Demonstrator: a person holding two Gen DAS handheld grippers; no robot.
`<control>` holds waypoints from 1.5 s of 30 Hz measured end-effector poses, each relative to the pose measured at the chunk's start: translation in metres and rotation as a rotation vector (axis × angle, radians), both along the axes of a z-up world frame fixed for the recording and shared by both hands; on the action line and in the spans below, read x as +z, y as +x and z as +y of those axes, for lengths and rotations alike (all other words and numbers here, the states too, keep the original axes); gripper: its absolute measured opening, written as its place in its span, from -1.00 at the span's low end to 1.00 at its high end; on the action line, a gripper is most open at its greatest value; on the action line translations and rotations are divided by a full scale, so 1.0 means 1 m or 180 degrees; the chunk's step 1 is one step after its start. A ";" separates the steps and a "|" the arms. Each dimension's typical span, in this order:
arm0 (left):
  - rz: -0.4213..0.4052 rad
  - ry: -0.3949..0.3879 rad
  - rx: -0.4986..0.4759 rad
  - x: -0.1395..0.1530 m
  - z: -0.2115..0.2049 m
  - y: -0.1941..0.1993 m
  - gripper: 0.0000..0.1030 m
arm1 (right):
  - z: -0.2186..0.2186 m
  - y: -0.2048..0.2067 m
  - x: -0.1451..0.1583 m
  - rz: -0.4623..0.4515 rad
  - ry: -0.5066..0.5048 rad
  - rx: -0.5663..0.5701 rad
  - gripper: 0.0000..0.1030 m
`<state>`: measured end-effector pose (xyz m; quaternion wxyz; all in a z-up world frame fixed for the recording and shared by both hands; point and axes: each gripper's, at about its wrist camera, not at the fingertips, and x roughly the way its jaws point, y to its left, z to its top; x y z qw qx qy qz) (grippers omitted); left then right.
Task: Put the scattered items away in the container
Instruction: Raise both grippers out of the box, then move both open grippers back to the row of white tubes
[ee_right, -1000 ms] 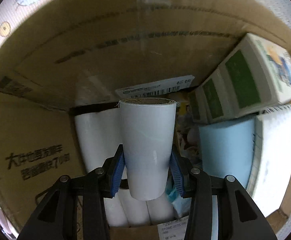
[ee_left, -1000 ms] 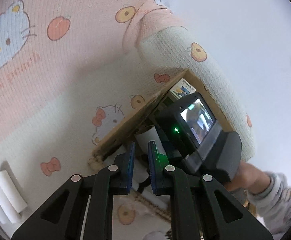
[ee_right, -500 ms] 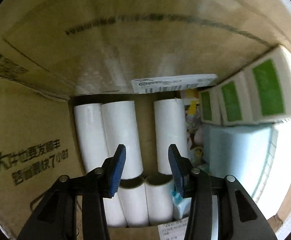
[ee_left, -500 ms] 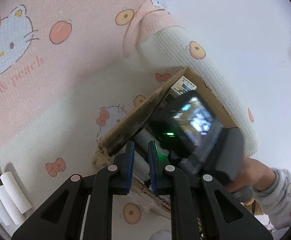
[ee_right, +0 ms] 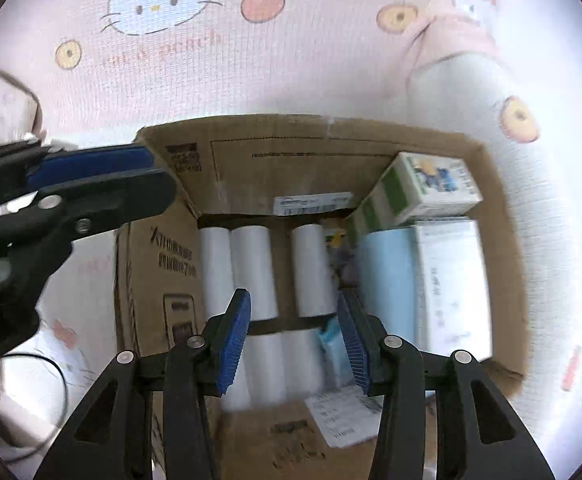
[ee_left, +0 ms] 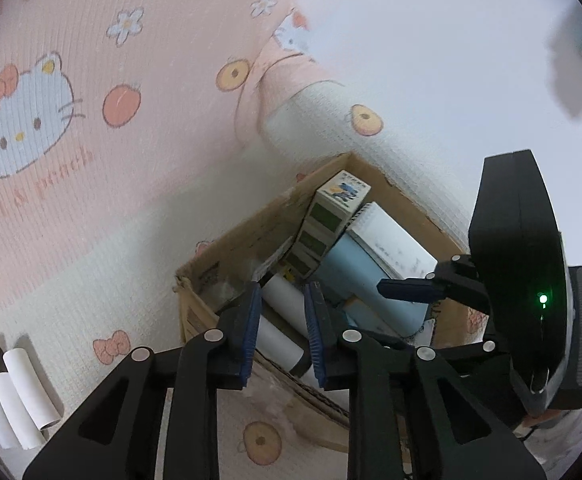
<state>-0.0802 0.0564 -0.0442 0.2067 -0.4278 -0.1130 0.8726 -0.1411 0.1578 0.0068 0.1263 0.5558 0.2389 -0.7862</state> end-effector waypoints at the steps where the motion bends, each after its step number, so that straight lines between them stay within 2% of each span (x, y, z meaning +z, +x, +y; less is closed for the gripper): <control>1: 0.0047 -0.0015 -0.0009 0.001 0.002 0.005 -0.46 | -0.016 0.017 -0.004 0.0019 0.0038 0.0015 -0.16; 5: 0.0193 -0.0093 -0.0004 0.002 0.007 0.025 -0.31 | -0.016 0.035 -0.025 0.0096 0.0167 0.0120 -0.16; 8: 0.0219 -0.0200 0.0038 0.002 0.011 0.036 -0.17 | -0.017 0.042 -0.022 0.0153 0.0195 0.0134 -0.15; 12: 0.0163 -0.0172 0.0082 0.000 0.006 0.046 -0.04 | -0.025 0.060 -0.012 0.0255 0.0127 0.0178 -0.01; 18: 0.0214 -0.0061 0.0487 -0.005 -0.026 0.068 0.07 | -0.047 0.075 -0.001 0.0591 0.0274 0.0372 0.03; 22: 0.0116 0.0028 0.0736 -0.012 -0.054 0.080 0.08 | -0.065 0.091 0.004 0.0661 0.0180 0.0536 0.04; 28: -0.0036 0.0171 0.1138 -0.032 -0.100 0.103 0.09 | -0.103 0.107 -0.003 0.0648 -0.0115 0.0865 0.05; 32: -0.0148 0.0161 0.1363 -0.047 -0.126 0.115 0.09 | -0.129 0.122 -0.013 0.0745 -0.0226 0.1192 0.06; 36: -0.0249 0.0338 0.1700 -0.061 -0.157 0.122 0.09 | -0.142 0.142 -0.027 0.1067 -0.0775 0.1371 0.07; 39: -0.0244 0.0499 0.1827 -0.063 -0.174 0.128 0.09 | -0.145 0.149 -0.043 0.1146 -0.1071 0.1392 0.10; 41: -0.0146 0.0438 0.1926 -0.063 -0.181 0.133 0.09 | -0.149 0.150 -0.055 0.1106 -0.1186 0.1356 0.12; 45: -0.0126 0.0262 0.2027 -0.073 -0.187 0.133 0.09 | -0.157 0.150 -0.069 0.1091 -0.1290 0.1327 0.13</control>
